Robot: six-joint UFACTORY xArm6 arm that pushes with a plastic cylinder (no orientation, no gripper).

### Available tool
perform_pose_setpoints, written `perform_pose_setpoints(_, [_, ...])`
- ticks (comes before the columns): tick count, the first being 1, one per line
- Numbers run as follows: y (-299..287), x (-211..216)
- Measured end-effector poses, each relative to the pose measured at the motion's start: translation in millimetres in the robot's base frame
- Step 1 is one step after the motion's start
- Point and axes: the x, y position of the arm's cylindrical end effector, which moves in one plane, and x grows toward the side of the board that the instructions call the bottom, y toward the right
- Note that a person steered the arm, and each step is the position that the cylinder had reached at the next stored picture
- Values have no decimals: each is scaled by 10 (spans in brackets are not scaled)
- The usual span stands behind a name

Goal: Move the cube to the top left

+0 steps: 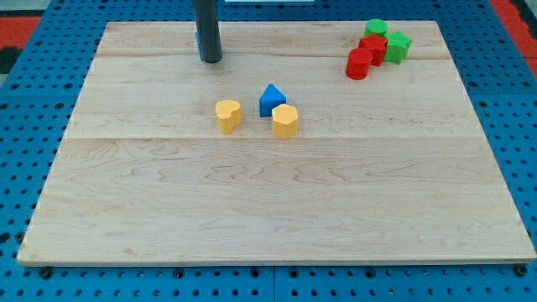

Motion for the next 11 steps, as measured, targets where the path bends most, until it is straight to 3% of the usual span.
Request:
perform_pose_setpoints(1, [439,-192])
perform_pose_setpoints(3, [-546,-352])
perform_pose_setpoints(4, [-291,-53])
perform_pose_setpoints(5, [-654,-25])
perform_pose_setpoints(6, [-847,-367])
perform_pose_setpoints(7, [-293,-279])
perform_pose_setpoints(9, [1335,-546])
perform_pose_setpoints(11, [1342,-546])
